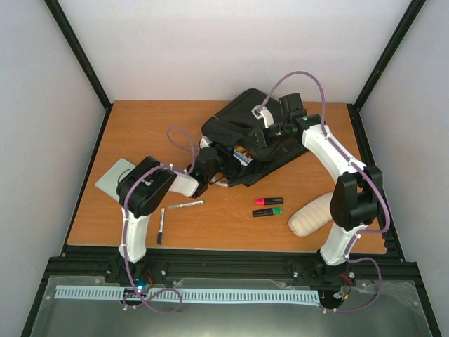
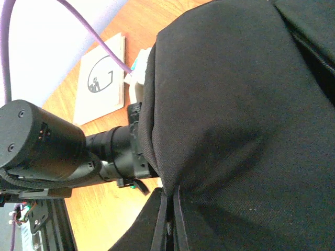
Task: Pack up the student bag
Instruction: Place the book in the student bag, then adjust the student bag at the center of the board, then move the stationery to the center of the board.
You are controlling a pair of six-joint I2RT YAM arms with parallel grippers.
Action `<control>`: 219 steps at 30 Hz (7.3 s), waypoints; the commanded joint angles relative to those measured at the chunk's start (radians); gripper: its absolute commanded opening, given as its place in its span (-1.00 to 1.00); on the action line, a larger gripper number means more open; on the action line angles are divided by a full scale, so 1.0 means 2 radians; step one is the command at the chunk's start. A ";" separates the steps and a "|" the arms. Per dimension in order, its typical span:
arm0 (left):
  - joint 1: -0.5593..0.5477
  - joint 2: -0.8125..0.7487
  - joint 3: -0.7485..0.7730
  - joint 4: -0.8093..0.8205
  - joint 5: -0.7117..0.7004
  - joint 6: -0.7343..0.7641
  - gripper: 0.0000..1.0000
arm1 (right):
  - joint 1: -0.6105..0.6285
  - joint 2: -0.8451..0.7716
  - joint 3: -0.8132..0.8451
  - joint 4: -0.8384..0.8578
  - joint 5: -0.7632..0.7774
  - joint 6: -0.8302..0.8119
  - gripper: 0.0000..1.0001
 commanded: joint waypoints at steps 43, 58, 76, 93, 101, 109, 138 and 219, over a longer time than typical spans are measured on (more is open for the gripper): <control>-0.002 -0.095 0.048 -0.256 0.152 0.070 -0.29 | -0.031 -0.036 -0.021 -0.002 0.067 -0.044 -0.94; -0.004 0.048 0.143 -0.106 0.169 0.007 -0.98 | -0.031 -0.034 0.004 -0.019 0.050 -0.049 -0.94; 0.004 0.001 0.210 -0.421 0.138 0.129 0.33 | -0.031 -0.025 0.009 -0.017 0.111 -0.052 -0.94; 0.011 -0.144 0.090 -0.516 0.080 0.245 0.35 | -0.031 -0.049 -0.013 -0.023 0.114 -0.072 -0.94; 0.031 -0.112 0.086 -0.473 0.072 0.270 0.35 | -0.031 -0.069 -0.029 -0.039 0.101 -0.085 -0.94; 0.045 -0.051 0.112 -0.390 0.132 0.282 0.26 | -0.031 -0.079 -0.041 -0.048 0.094 -0.092 -0.94; 0.049 0.020 0.140 -0.443 0.030 0.203 -0.98 | -0.139 -0.126 0.030 -0.033 0.086 -0.052 -0.94; 0.403 -0.286 0.017 -0.752 -0.061 0.230 1.00 | 0.038 -0.129 -0.180 0.050 0.132 -0.166 0.36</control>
